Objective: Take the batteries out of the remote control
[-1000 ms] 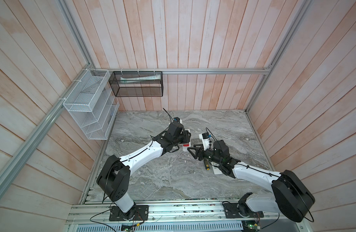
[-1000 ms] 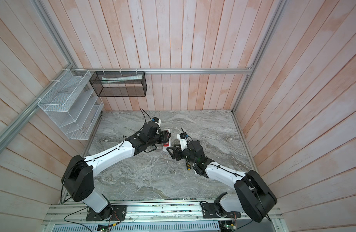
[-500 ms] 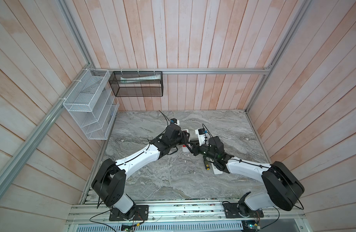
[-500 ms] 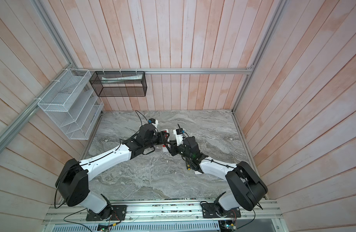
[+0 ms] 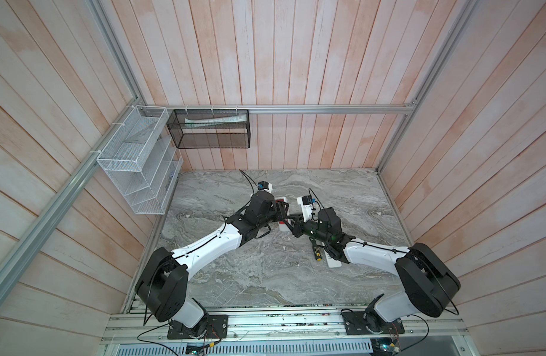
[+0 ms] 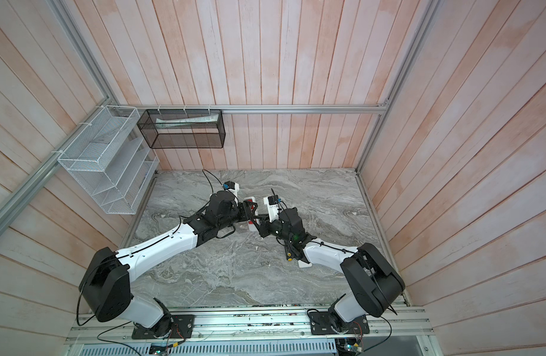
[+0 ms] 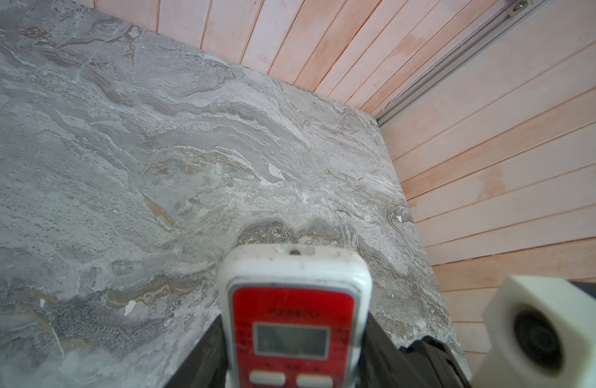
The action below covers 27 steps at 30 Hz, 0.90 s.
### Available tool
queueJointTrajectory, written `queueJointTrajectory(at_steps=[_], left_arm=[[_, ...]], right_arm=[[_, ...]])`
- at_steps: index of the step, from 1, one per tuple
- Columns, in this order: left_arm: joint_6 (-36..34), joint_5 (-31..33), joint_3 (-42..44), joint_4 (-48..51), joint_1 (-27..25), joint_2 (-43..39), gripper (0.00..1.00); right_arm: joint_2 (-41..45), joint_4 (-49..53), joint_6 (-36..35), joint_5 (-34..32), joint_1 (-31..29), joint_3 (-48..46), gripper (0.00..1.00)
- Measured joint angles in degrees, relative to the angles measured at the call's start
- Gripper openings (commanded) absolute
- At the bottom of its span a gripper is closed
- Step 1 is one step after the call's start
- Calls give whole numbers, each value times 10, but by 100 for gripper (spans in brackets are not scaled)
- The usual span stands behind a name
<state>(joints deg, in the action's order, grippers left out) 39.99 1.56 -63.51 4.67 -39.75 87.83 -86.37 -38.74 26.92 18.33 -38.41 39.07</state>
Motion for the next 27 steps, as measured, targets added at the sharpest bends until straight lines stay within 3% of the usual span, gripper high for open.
queueJointTrajectory(at_steps=[1,6,10,17,27], left_arm=[[-1,0,0,-1,0,-1,100],[1,2,0,5,2,-25,100],[0,-6,10,27,29,-80,100],[9,-65,70,59,113,-197,100],[10,-169,102,105,177,-223,100]], right_arm=[[0,4,-12,-3,-3,1,0],[0,40,-98,-59,-31,9,0],[1,47,-198,-157,-58,4,0],[3,-15,-425,-318,-123,-42,0],[-97,-197,-710,-506,-215,-47,0]])
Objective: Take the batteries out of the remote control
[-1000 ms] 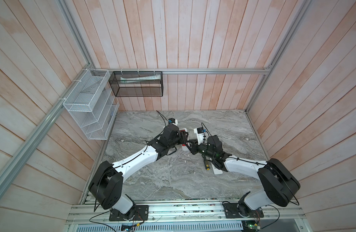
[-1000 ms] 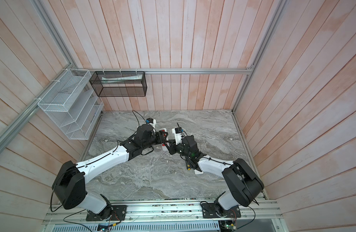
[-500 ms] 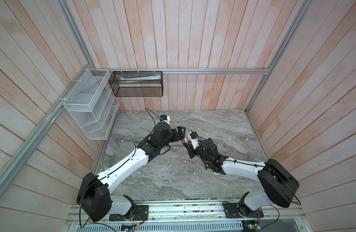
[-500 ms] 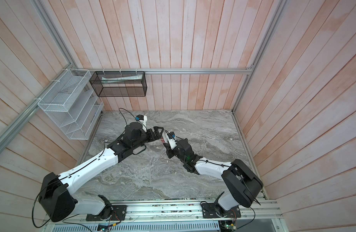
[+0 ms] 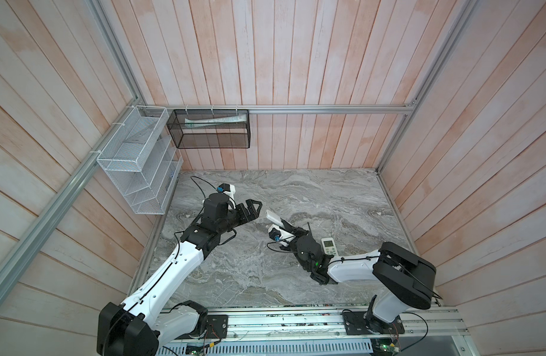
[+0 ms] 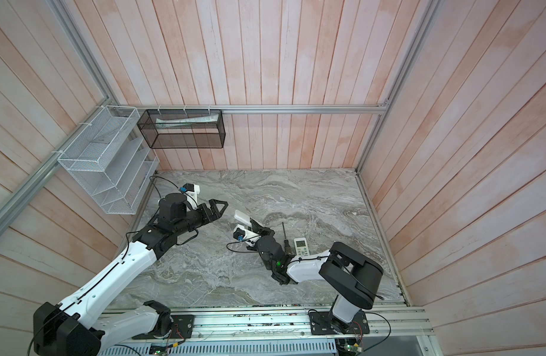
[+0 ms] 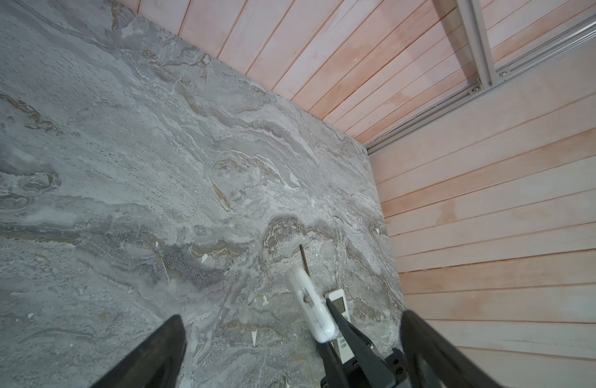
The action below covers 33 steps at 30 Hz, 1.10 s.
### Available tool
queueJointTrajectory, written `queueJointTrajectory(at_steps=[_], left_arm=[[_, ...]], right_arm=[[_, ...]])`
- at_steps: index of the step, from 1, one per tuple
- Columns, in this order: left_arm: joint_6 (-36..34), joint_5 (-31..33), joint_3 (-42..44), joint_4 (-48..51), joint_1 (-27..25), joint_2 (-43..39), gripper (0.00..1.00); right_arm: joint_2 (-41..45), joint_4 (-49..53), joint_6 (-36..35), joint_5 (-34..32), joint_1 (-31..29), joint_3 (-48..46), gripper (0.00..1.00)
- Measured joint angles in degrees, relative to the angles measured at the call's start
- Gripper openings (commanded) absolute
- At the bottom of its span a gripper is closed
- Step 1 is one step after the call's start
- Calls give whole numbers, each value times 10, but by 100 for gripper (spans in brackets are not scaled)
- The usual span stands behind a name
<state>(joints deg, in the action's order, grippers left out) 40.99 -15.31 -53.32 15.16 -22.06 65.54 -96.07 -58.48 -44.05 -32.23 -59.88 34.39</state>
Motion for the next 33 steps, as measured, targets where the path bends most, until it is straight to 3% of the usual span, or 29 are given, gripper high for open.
queueJointTrajectory(at_steps=[8,13,17,23,33], left_arm=[[4,-110,7,-7,32,14,97],[9,-150,21,-10,32,41,95],[20,-171,41,-16,32,45,94],[72,-223,87,-106,33,45,90],[143,-282,112,-226,33,52,70]], right_arm=[[-92,-171,-209,-76,-47,0,0],[-108,-245,-291,-94,-56,0,0],[-108,-277,-324,-102,-58,4,0],[-108,-295,-352,-104,-60,8,0],[-108,-308,-374,-104,-63,17,0]])
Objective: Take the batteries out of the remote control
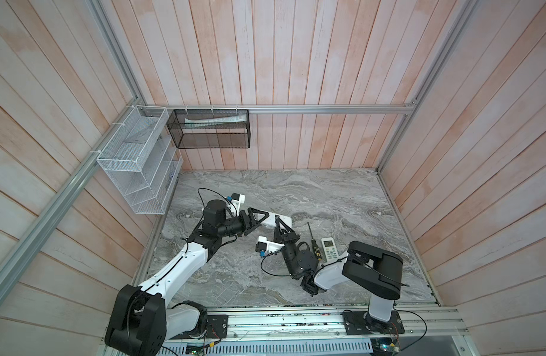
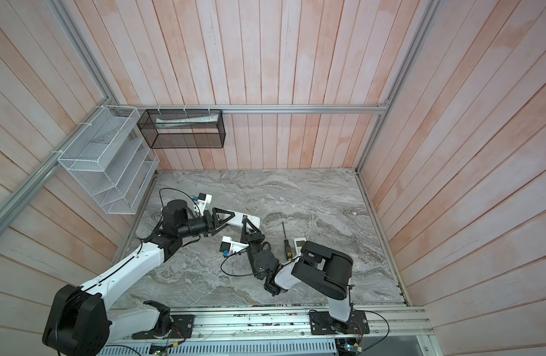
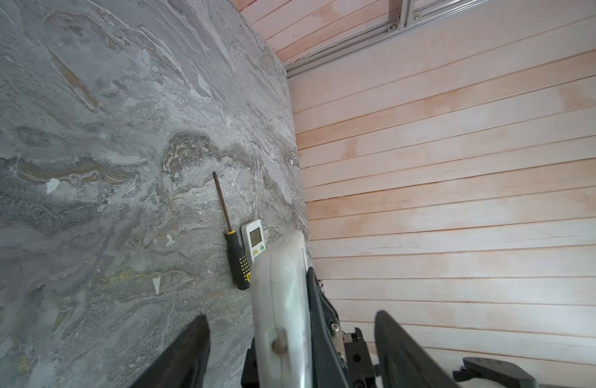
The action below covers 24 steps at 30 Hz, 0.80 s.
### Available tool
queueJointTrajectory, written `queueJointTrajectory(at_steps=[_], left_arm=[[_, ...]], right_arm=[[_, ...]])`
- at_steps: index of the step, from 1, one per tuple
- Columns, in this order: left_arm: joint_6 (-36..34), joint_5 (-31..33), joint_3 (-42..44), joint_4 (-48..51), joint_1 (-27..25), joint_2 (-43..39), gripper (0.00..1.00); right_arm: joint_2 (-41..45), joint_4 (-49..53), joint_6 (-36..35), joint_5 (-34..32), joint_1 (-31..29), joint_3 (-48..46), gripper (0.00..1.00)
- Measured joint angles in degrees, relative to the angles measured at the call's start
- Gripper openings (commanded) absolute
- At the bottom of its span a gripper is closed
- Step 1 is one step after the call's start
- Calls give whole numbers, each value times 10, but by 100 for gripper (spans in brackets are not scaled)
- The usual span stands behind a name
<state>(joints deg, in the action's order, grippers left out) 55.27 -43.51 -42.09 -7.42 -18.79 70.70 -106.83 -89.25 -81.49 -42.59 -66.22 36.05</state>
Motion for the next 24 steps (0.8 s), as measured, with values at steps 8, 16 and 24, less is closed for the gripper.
queueJointTrajectory(at_steps=[8,16,24], left_arm=[[7,-11,-9,-10,0,23,53],[24,-26,-9,-27,0,38,38],[40,-32,-9,-43,0,42,21]], right_arm=[[-2,-15,-20,0,-4,2,0],[-11,-23,-34,0,-5,5,0],[-12,-31,-43,0,-5,6,0]])
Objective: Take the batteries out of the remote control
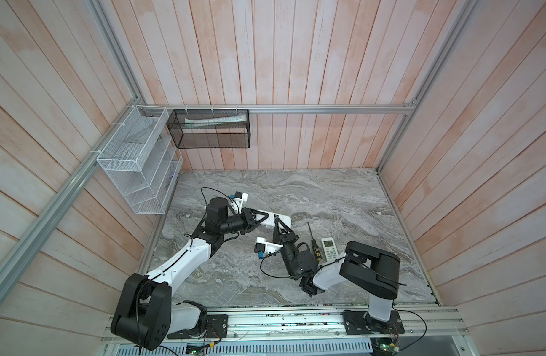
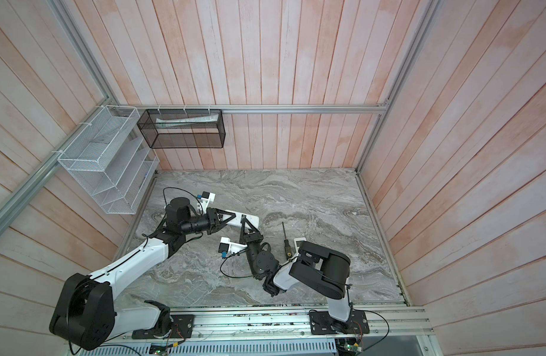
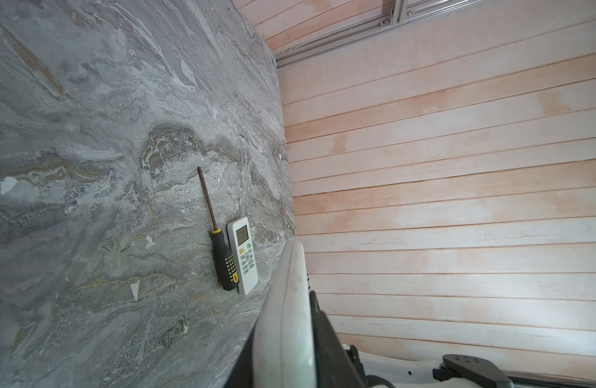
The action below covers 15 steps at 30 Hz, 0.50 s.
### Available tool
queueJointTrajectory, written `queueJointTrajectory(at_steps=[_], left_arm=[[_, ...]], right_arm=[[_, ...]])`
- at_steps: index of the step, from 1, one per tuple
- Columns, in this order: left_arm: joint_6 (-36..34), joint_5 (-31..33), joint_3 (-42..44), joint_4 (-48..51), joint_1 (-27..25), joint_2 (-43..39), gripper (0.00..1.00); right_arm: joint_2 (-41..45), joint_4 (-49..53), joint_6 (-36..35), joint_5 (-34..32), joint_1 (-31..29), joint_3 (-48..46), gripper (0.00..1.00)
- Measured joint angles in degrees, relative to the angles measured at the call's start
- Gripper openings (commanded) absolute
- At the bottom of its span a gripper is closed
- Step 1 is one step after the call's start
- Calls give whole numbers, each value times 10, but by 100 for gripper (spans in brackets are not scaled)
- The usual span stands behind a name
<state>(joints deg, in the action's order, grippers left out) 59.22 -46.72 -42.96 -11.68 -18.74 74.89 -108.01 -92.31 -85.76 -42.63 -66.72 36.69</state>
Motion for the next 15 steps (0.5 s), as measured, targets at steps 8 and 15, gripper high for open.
queueJointTrajectory(at_steps=[8,15], left_arm=[[17,-6,0,-4,1,2,9],[19,-5,1,-14,1,3,4]], right_arm=[[-4,-7,-2,0,0,0,0],[-6,-8,-3,1,0,2,54]])
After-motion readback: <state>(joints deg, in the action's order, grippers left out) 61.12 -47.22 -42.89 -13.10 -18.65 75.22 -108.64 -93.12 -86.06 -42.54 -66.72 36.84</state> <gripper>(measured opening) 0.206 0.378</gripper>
